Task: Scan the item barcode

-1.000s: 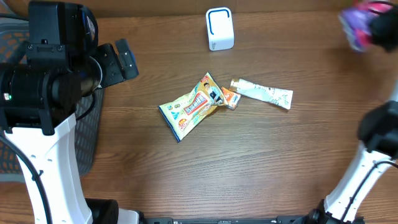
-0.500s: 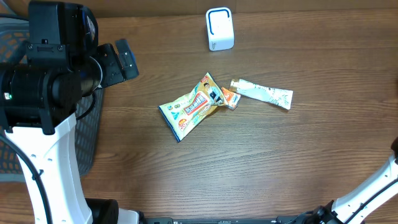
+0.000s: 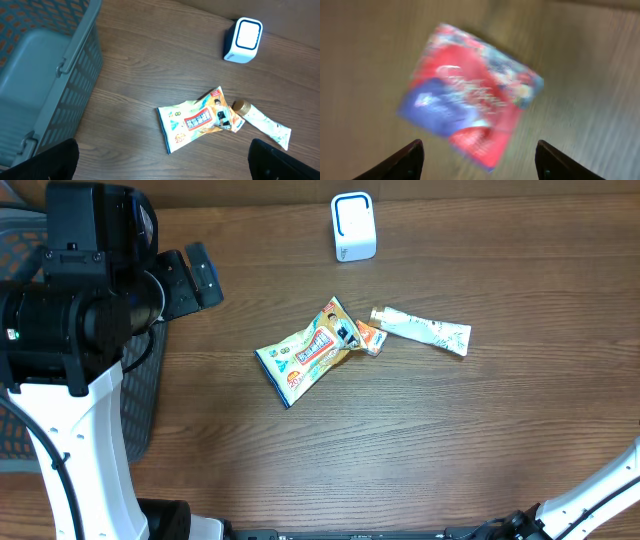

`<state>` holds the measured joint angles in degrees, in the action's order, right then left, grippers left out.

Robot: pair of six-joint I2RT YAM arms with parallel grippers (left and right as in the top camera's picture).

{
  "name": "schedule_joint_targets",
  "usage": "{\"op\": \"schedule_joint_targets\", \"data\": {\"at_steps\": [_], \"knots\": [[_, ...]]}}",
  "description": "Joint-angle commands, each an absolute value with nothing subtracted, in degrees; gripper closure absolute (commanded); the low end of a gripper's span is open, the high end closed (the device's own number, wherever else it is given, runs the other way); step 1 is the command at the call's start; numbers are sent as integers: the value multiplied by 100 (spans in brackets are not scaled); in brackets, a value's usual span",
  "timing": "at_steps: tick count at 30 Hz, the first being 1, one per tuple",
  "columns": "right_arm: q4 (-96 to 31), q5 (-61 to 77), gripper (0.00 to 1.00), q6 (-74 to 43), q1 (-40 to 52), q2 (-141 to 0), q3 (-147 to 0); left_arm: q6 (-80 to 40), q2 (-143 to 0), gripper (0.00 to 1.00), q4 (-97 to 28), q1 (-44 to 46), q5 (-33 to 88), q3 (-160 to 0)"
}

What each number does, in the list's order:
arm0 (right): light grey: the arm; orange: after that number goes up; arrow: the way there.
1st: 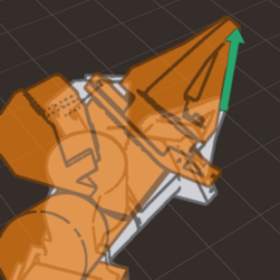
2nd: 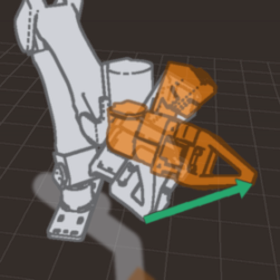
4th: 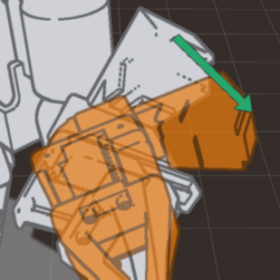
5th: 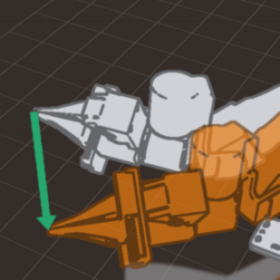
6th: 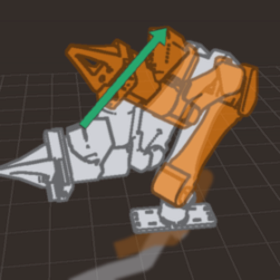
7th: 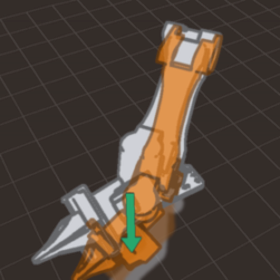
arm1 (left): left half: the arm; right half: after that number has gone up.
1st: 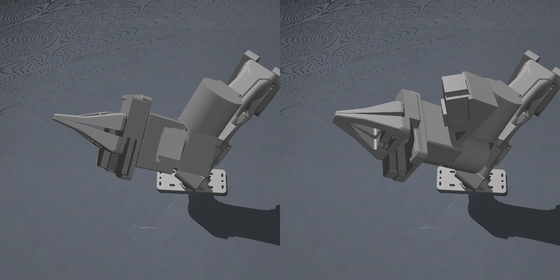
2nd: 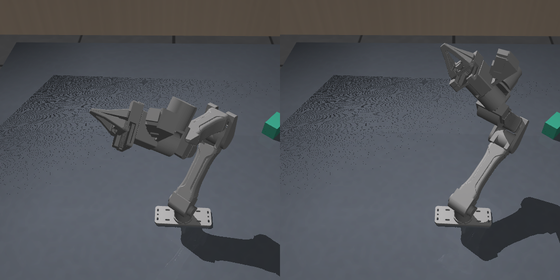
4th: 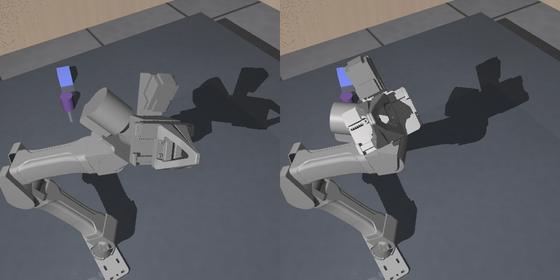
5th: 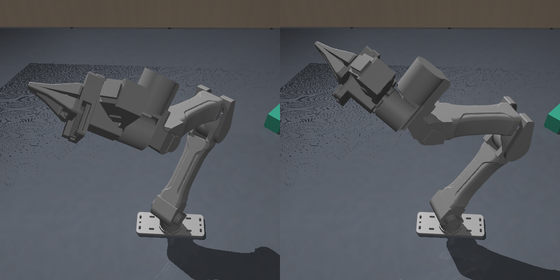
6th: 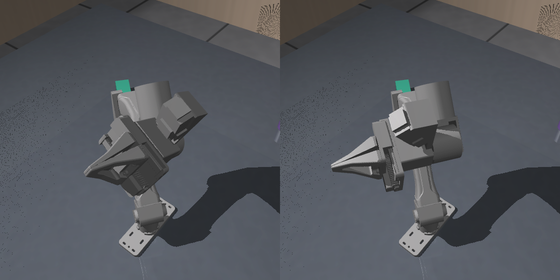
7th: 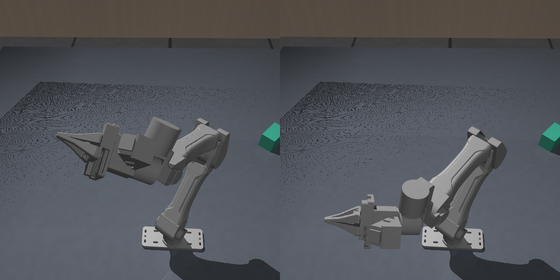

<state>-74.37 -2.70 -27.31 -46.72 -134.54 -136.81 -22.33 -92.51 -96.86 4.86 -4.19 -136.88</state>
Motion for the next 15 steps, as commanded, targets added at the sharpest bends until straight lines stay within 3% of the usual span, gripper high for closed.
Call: {"op": "schedule_joint_targets", "data": {"at_steps": [1, 4, 7, 15], "knots": [[-7516, 1651, 20, -2137, -4512, -13373, -14505, -2182, -9258, 0, -9679, 480, -489, -13699], [-7443, 3387, 17, -1811, -4239, -13373, -14634, -2182, -9258, 0, -9679, 480, -491, -13699], [-7590, 4062, 17, -1415, -3758, -13373, -14604, -2182, -9258, 0, -9679, 480, -491, -13699], [-8324, 2956, 13, 346, -1787, -13386, -14267, -2182, -9258, 0, -9679, 480, -489, -13699]]}}
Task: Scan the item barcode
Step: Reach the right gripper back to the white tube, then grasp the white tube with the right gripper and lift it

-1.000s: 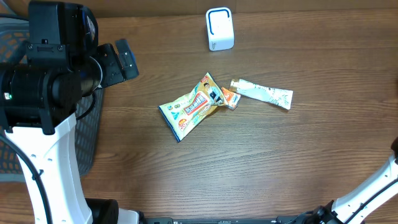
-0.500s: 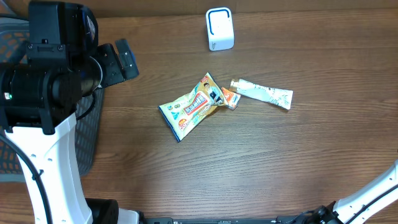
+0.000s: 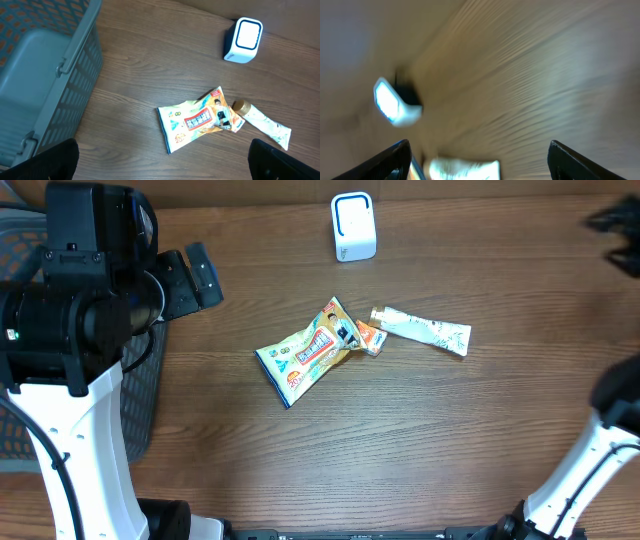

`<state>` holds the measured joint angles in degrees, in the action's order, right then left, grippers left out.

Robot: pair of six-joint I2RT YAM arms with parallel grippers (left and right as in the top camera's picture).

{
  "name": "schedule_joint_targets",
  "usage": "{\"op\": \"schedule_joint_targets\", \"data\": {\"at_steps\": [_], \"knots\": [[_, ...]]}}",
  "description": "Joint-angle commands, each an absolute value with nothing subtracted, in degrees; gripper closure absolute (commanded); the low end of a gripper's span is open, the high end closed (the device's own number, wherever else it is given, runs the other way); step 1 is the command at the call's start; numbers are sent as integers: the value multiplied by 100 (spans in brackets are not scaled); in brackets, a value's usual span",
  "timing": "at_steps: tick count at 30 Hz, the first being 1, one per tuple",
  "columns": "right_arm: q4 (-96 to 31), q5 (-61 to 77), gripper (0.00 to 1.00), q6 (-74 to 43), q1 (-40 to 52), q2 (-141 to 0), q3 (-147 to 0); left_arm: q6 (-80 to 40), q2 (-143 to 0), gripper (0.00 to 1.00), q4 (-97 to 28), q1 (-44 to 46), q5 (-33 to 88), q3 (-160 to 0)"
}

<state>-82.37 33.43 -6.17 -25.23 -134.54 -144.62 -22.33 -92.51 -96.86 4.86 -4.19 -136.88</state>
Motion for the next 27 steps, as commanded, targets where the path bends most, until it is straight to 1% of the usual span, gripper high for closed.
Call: {"op": "schedule_joint_targets", "data": {"at_steps": [1, 2, 3, 4, 7, 9, 15, 18, 22, 25, 27], "knots": [[-8318, 2633, 14, 349, -1522, -13386, -14160, -2182, -9258, 0, -9679, 480, -491, -13699], [-8307, 2338, 21, 349, -1253, -13386, -14044, -2182, -9258, 0, -9679, 480, -491, -13699], [-8302, 2134, 32, 351, -1050, -13386, -13946, -2182, -9258, 0, -9679, 480, -491, -13699], [-8274, 1898, 37, 349, -819, -13386, -13812, -2182, -9258, 0, -9679, 480, -491, -13699], [-8213, 1328, 38, 408, -233, -13386, -13430, -2185, -9258, 1, -9679, 480, -491, -13699], [-8211, 1247, 38, 814, 108, -13386, -13131, -2182, -9258, 0, -9679, 480, -491, -13699], [-8283, 1122, 27, 2224, 755, -13386, -12287, -2182, -9258, 0, -9679, 480, -491, -13699], [-8178, 694, 24, 2307, 864, -13386, -11966, -2185, -9258, 0, -9679, 480, -491, -13699], [-7955, 598, 24, 2460, 867, -13386, -11653, -2182, -9258, 0, -9679, 480, -491, -13699], [-7723, 602, 27, 2563, 867, -13386, -11458, -2182, -9258, 0, -9679, 480, -491, -13699], [-7498, 617, 34, 2556, 871, -13386, -11290, -2185, -9258, 0, -9679, 480, -491, -13699]]}}
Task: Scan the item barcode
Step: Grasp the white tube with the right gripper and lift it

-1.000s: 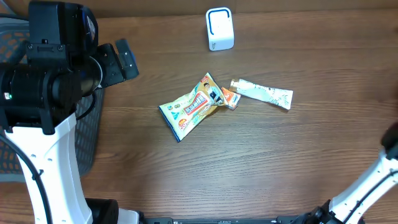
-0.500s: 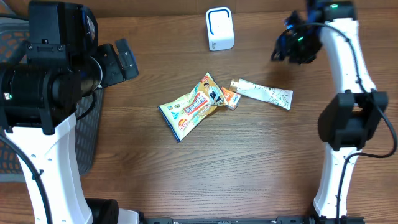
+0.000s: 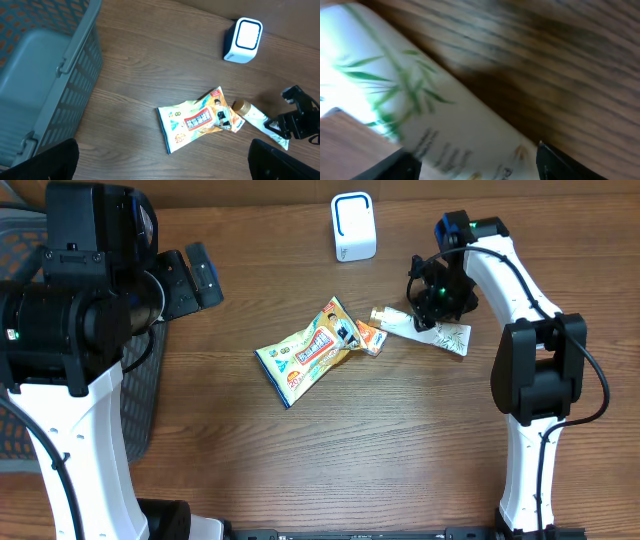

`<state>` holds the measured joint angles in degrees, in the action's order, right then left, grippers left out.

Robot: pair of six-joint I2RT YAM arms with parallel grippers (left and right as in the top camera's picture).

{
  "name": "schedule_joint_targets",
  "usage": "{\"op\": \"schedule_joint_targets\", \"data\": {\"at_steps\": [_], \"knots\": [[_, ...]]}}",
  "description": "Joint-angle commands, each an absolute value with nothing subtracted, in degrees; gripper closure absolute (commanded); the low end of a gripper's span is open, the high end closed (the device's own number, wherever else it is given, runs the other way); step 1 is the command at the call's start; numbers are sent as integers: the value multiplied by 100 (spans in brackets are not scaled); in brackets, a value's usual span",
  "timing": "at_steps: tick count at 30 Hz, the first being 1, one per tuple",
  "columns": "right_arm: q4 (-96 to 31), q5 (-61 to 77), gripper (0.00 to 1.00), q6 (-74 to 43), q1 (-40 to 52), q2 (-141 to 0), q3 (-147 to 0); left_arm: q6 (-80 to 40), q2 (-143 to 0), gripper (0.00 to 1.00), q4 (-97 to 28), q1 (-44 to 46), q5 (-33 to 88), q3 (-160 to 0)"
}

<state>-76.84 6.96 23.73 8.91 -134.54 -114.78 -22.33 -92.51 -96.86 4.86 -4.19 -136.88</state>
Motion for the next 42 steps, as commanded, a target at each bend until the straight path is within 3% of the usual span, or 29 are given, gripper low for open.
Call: {"op": "schedule_joint_targets", "data": {"at_steps": [1, 9, 10, 14, 26, 30, 37, 42], "knots": [[-7461, 646, 39, 2556, 886, -13386, -11246, -2182, -9258, 0, -9679, 480, -489, -13699], [-7509, 773, 41, 1778, 1037, -13384, -11139, -2185, -9258, 0, -9679, 480, -491, -13699], [-7603, 753, 35, 1286, 1039, -13384, -11144, -2185, -9258, 0, -9679, 480, -491, -13699], [-7918, 746, 34, 569, 1039, -13382, -11373, -2182, -9258, 0, -9679, 480, -491, -13699], [-7397, 598, 32, 421, 1208, -13384, -11734, -2185, -9258, 0, -9679, 480, -491, -13699], [-7177, -54, 33, 248, 1315, -13384, -11664, -2185, -9258, 0, -9679, 480, -491, -13699], [-7076, -331, 44, 123, 1356, -13384, -11360, -2182, -9258, 0, -9679, 480, -491, -13699], [-7091, -252, 68, -145, 1356, -13384, -11275, -2185, -9258, 0, -9679, 480, -491, -13699]]}}
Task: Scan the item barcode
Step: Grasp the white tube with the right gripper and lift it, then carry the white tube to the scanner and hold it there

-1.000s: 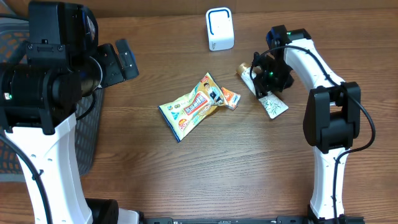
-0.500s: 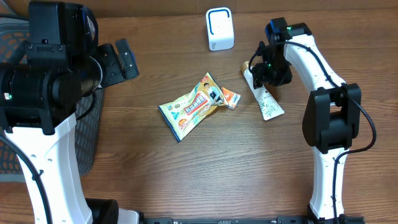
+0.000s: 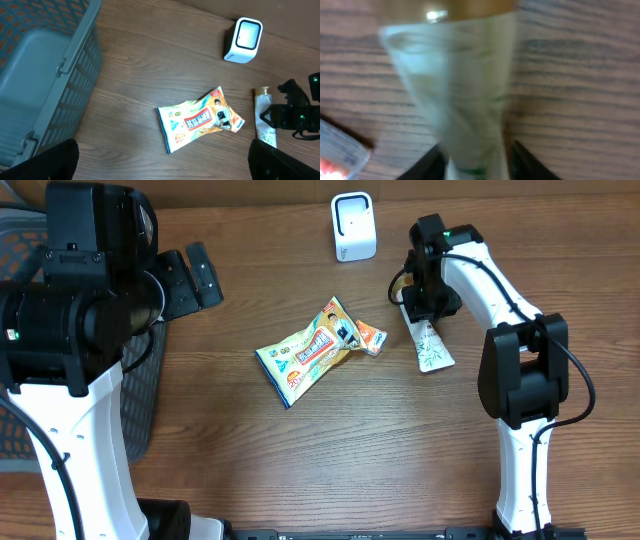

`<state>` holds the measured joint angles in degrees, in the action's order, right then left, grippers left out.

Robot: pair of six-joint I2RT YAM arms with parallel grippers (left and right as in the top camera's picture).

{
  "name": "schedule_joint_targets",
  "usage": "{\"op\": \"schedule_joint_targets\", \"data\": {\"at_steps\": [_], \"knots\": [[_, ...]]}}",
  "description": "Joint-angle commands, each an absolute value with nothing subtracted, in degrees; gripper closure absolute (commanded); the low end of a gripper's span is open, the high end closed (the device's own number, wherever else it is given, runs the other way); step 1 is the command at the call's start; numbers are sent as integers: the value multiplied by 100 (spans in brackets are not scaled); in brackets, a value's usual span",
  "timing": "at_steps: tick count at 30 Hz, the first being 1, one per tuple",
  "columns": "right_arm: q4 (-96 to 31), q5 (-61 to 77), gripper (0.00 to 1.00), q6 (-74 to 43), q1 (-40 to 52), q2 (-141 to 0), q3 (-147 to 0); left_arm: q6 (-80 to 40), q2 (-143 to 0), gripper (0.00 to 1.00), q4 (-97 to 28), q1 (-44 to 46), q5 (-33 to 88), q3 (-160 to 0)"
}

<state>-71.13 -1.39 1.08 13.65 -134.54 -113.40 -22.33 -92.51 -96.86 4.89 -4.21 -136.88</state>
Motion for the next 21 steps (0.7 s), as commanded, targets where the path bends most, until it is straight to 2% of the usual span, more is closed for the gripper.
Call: {"op": "schedule_joint_targets", "data": {"at_steps": [1, 4, 7, 15, 21], "knots": [[-7096, -248, 73, -191, 1356, -13384, -11277, -2182, -9258, 0, -9679, 480, -491, -13699], [-7144, -235, 87, -377, 1356, -13384, -11316, -2185, -9258, 0, -9679, 480, -491, -13699], [-7290, -226, 96, -478, 1358, -13384, -11456, -2185, -9258, 0, -9679, 480, -491, -13699], [-7561, -172, 96, -904, 1402, -13384, -12538, -2182, -9258, 0, -9679, 480, -491, -13699], [-6864, 311, 96, -1249, 1514, -13384, -13098, -2182, -9258, 0, -9679, 480, -491, -13699]]}}
